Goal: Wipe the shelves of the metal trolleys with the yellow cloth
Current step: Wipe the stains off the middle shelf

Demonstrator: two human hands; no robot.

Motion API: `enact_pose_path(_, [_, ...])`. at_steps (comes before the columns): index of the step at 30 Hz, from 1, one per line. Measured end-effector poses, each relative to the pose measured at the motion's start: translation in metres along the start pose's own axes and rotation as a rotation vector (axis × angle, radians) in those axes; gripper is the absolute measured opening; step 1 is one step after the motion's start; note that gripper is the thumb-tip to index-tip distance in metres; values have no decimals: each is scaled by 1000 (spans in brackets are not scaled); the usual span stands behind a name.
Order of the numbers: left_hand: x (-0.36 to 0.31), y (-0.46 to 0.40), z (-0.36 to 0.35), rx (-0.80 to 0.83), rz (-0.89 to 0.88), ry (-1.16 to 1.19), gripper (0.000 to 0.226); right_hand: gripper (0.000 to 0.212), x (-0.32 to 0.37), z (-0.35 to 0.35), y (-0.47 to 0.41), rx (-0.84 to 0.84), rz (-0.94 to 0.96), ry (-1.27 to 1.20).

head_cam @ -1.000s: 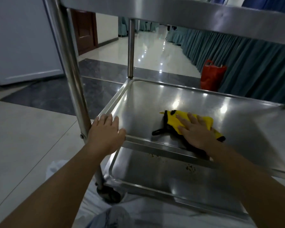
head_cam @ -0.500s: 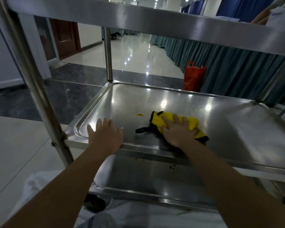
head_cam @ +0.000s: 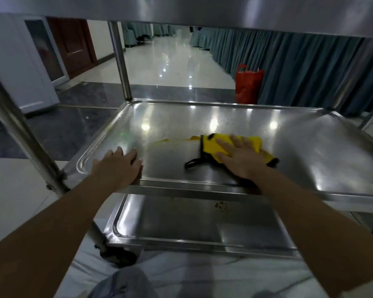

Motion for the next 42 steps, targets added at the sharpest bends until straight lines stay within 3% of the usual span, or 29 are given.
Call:
enact_pose_path(6, [-33,3,4,23,28,-10,53,63,-157,10,47,-82,-301,-30])
enact_pose_path(10, [-92,15,-2,3,-125,-25,51,59,-174,13,64,-153,-485,-95])
enact_pose_path(13, [-152,22,-8,-48,-230,9,51,61,-154,15,67,-104,-445,-84])
enact_pose_path(17, [-228,33,-15,-147,-530,46,46,63,-152,9,90,-81,-123,-4])
enact_pose_path(19, [-241,32,-20,-210,-579,31,45,66,-169,9,103,-77,-56,-12])
enact_pose_path(22, [-240,27,-28,-204,-594,80,51,64,-217,17,112,-86,-194,3])
enact_pose_path(27, [-244,24,-30,-223,-573,111,60,78,-285,31,111,-54,-459,-10])
enact_pose_path(31, [-245,22,-30,-259,-534,139,66,78,-277,25,103,-102,-443,-50])
enact_pose_path(36, [-246,30,-23,-194,-522,155,60,62,-210,26,114,-80,-287,-30])
enact_pose_path(42, [-235,88,9,242,-551,29,60,67,-130,61,175,224,-27,-142])
Point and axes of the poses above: each hand's wrist, its own y-axis away from the middle knuckle, its own z-axis out of the back of the hand, x = y × z, the point moved 3 cm from there along -y, towards the middle knuckle, and after that the axes turned 6 degrees about x, right-handed, at the moved point
